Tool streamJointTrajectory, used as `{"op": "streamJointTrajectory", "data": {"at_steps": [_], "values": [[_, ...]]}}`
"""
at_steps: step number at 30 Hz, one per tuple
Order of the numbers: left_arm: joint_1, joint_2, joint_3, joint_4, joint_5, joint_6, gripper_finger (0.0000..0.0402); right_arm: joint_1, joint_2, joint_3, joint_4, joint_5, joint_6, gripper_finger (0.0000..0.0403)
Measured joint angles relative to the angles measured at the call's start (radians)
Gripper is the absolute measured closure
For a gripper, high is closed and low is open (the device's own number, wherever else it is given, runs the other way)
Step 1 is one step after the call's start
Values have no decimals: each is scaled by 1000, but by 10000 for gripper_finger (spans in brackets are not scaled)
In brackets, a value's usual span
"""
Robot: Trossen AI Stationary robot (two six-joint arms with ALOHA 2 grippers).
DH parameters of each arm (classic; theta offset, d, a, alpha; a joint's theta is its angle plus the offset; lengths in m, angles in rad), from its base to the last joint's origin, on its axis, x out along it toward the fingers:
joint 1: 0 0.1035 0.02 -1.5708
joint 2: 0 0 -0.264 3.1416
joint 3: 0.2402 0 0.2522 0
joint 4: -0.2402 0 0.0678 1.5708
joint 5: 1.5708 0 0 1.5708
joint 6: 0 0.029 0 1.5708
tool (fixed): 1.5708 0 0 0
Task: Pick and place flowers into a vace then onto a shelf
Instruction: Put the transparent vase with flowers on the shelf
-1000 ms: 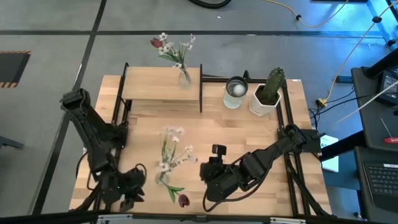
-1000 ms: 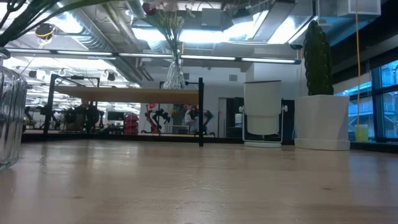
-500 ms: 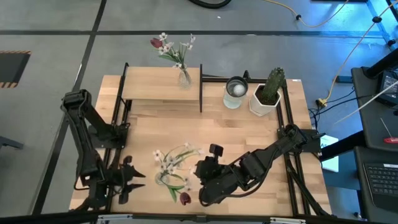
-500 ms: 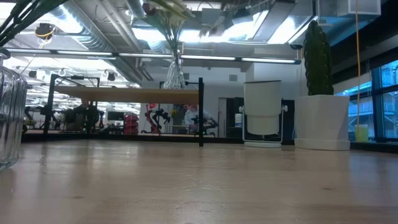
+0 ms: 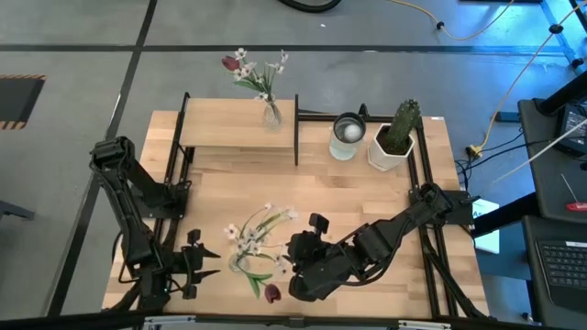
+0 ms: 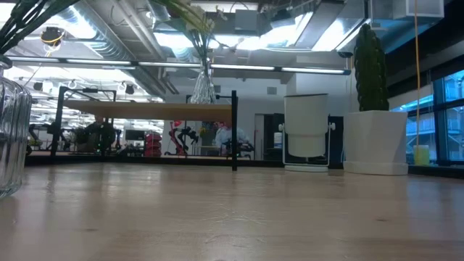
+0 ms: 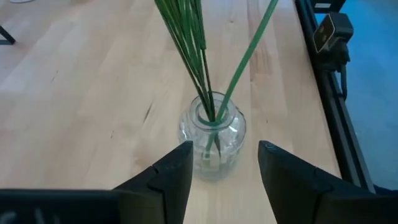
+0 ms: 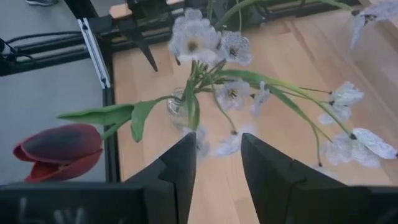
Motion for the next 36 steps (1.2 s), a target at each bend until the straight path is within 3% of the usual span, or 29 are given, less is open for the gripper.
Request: {"op": "streamJointTrajectory", "data": {"at_steps": [11, 22, 36], "values": [[85, 76, 0, 85, 35, 6, 206, 0, 0, 0, 15, -2, -45, 273], [106, 165, 0, 150, -30, -64, 175, 0, 0, 0, 5, -2, -87, 273], [139, 234, 2, 213, -76, -104, 178, 0, 0, 0, -14, -2, -85, 273]]}}
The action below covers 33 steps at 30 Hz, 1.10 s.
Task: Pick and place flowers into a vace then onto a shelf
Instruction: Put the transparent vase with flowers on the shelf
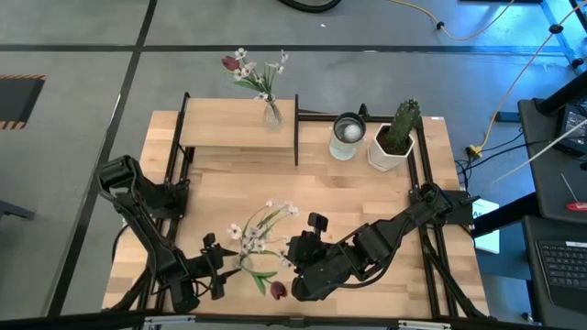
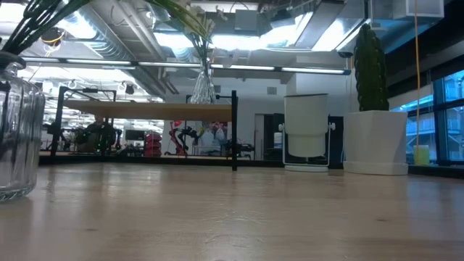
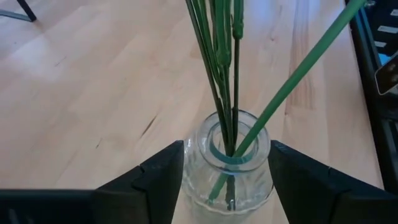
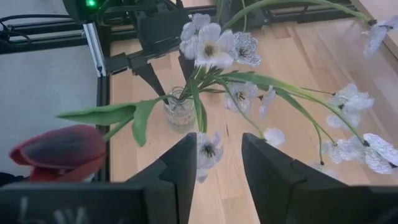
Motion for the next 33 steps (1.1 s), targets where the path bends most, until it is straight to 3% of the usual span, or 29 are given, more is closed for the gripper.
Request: {"op": "streamJointTrajectory", "data": {"at_steps": [33], "values": [[12, 22, -2, -7, -86, 18, 159, 0, 0, 0, 0, 0, 5, 273]]}}
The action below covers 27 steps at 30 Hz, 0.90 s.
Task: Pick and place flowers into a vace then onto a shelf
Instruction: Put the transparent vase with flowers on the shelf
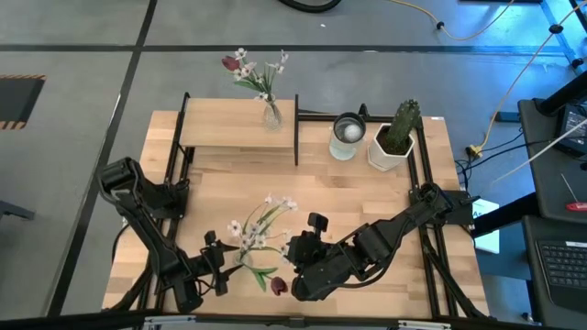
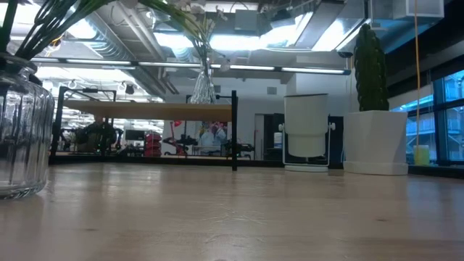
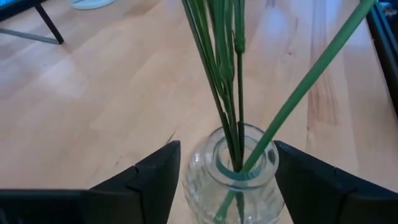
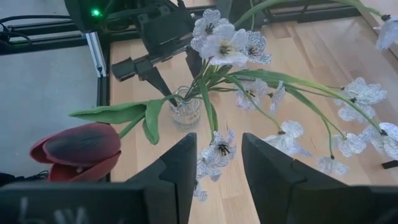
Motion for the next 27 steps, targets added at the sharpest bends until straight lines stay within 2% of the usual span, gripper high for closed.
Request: {"op": "streamJointTrajectory", "data": {"at_steps": [6, 17, 27], "values": [[0, 21, 0, 10, -3, -63, 178, 0, 0, 0, 0, 0, -1, 273], [0, 24, 0, 1, -36, -65, 243, 0, 0, 0, 0, 0, -1, 273], [0, 6, -1, -26, -26, -66, 241, 0, 0, 0, 0, 0, -3, 273]]}}
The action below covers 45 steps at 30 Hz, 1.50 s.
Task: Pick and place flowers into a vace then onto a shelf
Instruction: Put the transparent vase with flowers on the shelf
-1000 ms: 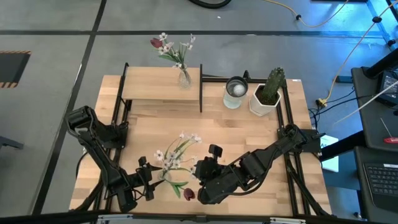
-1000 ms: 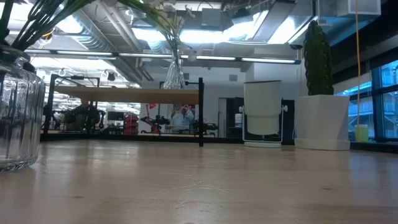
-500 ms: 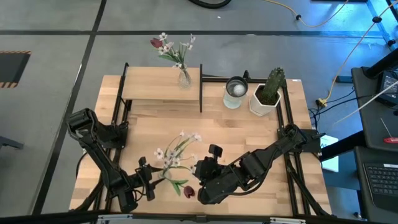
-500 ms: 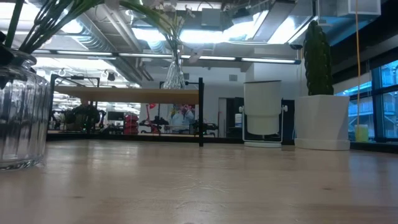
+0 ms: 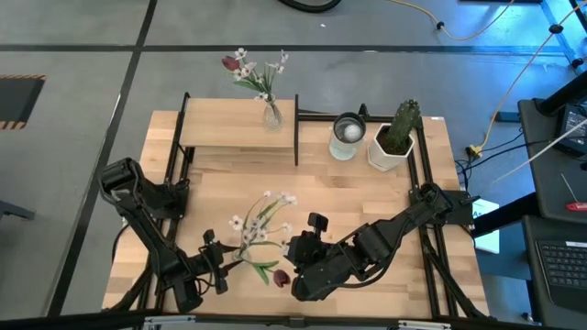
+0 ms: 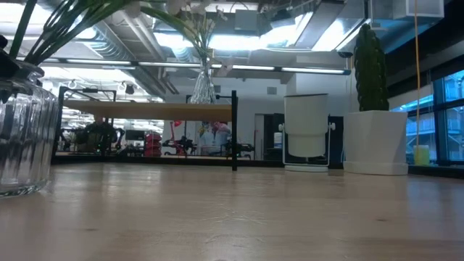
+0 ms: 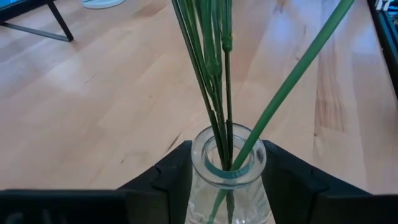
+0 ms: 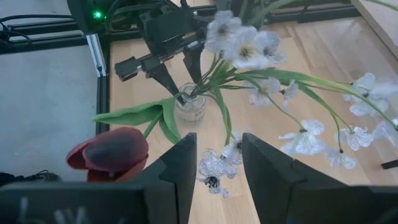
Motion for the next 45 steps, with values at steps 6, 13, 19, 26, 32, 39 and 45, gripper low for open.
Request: {"op": "streamJointTrajectory", "data": {"at_steps": [6, 13, 19, 26, 32, 39, 45], "values": [[0, -72, 0, -75, 5, 0, 246, 0, 0, 3, -5, 0, 0, 273], [26, -215, 0, -151, -3, 90, 242, 0, -83, 4, -84, -17, 2, 273], [68, -397, 0, -167, -95, 225, 245, 9, -204, 2, -227, 5, 6, 273], [173, -632, 0, -152, -111, 438, 243, 10, -333, -139, -262, 43, 25, 273], [285, -797, 0, -135, -112, 642, 241, 10, -490, -471, -69, 47, 64, 273], [440, -941, 1, -58, -110, 897, 244, 10, -670, -833, 373, -14, -5, 273], [577, -1030, 21, -52, -61, 1039, 242, 10, -744, -968, 514, -34, 4, 273]]}}
